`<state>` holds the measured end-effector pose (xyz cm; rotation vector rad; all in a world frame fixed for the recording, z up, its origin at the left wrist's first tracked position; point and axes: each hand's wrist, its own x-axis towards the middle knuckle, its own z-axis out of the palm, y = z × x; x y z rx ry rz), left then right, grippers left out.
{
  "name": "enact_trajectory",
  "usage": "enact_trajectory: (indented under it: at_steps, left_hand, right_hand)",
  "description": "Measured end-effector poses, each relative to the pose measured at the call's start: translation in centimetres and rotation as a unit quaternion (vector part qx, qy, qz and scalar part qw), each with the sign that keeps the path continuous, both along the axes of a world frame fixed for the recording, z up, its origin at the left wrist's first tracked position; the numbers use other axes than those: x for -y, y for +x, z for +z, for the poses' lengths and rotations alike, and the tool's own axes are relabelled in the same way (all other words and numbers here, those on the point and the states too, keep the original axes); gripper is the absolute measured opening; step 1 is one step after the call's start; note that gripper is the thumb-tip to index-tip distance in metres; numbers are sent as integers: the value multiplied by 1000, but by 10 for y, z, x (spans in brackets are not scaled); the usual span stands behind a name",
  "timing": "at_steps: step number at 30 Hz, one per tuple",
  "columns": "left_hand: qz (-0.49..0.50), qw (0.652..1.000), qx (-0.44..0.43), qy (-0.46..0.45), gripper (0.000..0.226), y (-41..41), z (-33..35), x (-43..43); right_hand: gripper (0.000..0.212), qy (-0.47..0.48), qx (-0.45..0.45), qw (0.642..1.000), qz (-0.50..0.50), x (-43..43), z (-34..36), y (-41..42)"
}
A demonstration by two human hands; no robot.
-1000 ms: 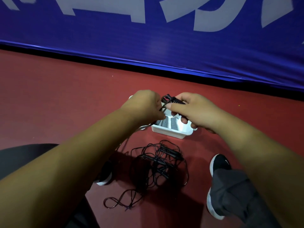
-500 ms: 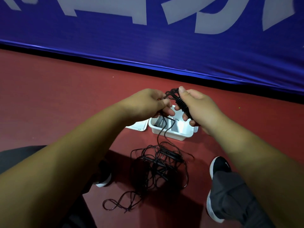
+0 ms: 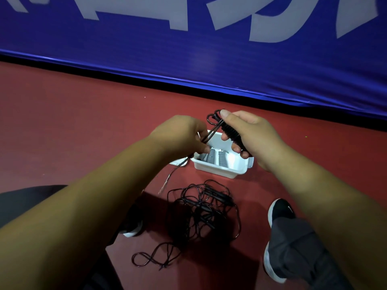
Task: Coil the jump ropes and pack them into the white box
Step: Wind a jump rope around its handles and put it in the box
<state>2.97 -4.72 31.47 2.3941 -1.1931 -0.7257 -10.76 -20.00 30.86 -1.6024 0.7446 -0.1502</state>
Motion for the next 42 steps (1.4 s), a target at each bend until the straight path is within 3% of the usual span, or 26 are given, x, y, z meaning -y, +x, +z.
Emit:
enact_trajectory:
  at_steps: [3,6,9,12,15,20,25,27,29,33,42]
  left_hand:
    - [13,1000,-6,-1,21,-2,-2,0]
    - [52,988,-140,-33,27,-2,-5,-1]
    - [77,947,-283,-134,30,1,-1,-2]
    - [57,919,-333,-202,27,3,3,-4]
    - [5,929,-304,-209,32,8,2,-7]
    - [-63,981,-129,-130,26,18,2,-12]
    - [-78,990,-43,-106,17,23,-4,-10]
    - [-60,992,-26,-107,23,25,-4,-9]
    - [-44,993,-21,-110,44,24,-2,-7]
    - [-71,994,-10,-82,28,22,-3,-6]
    - [-75,988,-24,-130,29,20,6,6]
  right_hand:
    - [37,24,3,1000,-17,0,0,2]
    - [41,55,3,997,-52,3,0,4]
    - [48,103,4,992,-72,12,-2,5]
    - [48,156,8,986,-58,17,-4,5]
    - [44,197,24,979,-52,19,-1,6]
    - [38,197,38,979,-16,20,7,2]
    - [40,186,42,980,64,12,11,-1]
    - [39,177,36,979,94,8,11,-2]
    - [38,165,21,978,124,4,12,-4]
    - [35,172,-34,960,218,-5,12,-10]
    - [44,153,-193,909,336,-10,-1,-14]
